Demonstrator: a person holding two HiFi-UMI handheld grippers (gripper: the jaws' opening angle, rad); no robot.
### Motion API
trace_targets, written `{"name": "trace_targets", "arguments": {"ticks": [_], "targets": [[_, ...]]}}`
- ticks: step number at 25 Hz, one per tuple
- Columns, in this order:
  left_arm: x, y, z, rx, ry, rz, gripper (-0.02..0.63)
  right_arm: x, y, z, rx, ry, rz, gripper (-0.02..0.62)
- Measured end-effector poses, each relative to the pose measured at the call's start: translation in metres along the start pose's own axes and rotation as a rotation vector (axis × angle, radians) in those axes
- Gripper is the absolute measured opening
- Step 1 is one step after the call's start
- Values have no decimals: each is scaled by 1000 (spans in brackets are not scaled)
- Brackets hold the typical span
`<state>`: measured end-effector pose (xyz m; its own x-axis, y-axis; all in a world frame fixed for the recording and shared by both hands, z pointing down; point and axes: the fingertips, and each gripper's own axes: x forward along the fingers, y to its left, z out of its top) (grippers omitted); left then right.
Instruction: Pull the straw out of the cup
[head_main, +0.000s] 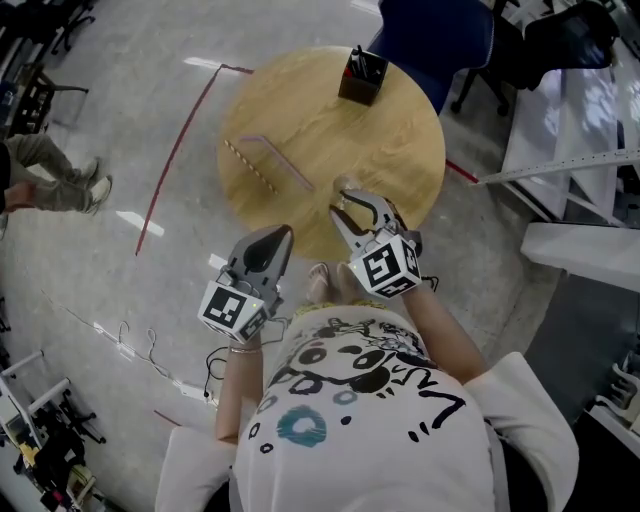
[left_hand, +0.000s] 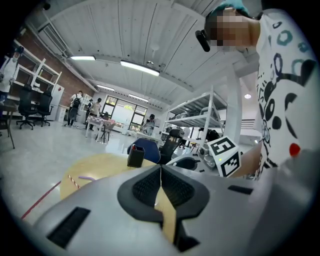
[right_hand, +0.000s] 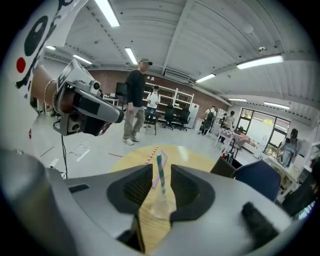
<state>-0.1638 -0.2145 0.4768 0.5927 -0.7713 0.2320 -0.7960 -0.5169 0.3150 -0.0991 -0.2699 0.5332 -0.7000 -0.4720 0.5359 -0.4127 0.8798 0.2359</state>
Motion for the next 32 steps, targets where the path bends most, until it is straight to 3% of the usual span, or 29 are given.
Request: {"name": "trace_targets", "arguments": {"ticks": [8, 32], "targets": [[2, 0, 0, 0, 1, 8, 17, 1, -6, 3, -33, 1, -19, 43], [9, -12, 3, 3, -12, -27, 17, -38, -23, 49, 5, -90, -54, 41]]}}
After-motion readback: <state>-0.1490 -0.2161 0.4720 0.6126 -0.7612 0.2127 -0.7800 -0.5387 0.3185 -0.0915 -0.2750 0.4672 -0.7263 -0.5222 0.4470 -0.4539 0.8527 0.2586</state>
